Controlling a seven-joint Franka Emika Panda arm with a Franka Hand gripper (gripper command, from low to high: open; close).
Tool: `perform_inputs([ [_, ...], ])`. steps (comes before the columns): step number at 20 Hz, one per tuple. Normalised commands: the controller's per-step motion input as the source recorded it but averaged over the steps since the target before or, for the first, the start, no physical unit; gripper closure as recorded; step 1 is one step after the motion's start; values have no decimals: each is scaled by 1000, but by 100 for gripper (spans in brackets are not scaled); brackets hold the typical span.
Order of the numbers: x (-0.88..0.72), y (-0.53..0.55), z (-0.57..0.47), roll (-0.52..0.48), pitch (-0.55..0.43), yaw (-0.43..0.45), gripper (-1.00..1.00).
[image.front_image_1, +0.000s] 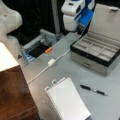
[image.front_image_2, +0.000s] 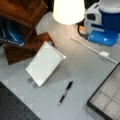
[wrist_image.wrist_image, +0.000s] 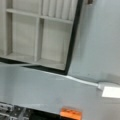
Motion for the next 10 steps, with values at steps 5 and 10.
perform_inputs([
  [5,314,-445,6,-306,236,195,-100],
  [10,205,-325,80,-133,155,100,-100],
])
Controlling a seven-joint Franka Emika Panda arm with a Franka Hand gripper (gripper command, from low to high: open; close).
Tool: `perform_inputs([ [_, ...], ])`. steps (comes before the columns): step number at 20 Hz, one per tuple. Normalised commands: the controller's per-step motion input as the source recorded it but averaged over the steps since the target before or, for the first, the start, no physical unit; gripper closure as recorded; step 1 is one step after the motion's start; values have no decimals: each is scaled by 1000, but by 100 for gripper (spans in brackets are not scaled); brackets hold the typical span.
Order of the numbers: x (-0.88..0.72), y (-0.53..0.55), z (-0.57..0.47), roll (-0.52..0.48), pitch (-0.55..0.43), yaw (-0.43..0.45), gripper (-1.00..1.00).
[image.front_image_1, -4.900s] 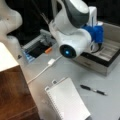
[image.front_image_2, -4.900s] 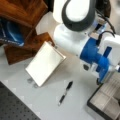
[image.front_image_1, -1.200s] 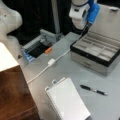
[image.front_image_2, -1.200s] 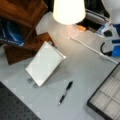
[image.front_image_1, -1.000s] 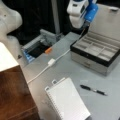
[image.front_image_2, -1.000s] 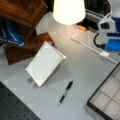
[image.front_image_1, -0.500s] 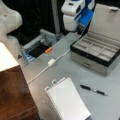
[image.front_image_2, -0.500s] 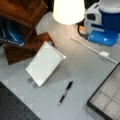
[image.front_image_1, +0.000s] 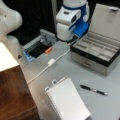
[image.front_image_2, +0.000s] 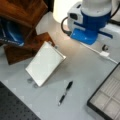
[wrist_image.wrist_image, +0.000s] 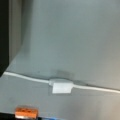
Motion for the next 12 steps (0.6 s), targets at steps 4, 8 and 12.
perform_inputs([
  [4,156,-225,83,-86,126,55,-100],
  [8,111,-143,33,-57,82,72,-100],
  [12,61,-142,-48,-37,-17,121,-100],
])
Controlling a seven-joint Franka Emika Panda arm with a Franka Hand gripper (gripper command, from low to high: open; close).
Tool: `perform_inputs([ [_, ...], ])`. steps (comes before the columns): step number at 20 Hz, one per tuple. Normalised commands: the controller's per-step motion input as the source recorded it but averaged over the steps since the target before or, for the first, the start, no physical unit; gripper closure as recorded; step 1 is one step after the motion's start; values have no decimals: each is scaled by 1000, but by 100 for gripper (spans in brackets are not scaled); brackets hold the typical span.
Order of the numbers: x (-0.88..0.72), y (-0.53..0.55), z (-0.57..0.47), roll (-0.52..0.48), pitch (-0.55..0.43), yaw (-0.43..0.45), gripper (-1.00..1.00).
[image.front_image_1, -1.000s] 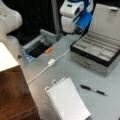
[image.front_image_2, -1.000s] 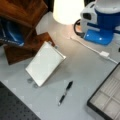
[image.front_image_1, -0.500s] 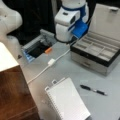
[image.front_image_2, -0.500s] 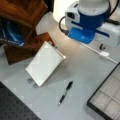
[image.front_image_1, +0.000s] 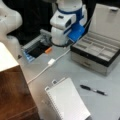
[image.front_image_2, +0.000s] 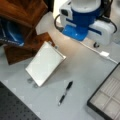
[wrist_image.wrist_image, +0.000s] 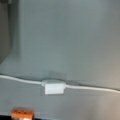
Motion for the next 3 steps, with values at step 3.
perform_inputs([
  [3,42,-202,-98,-20,-53,153,-100],
])
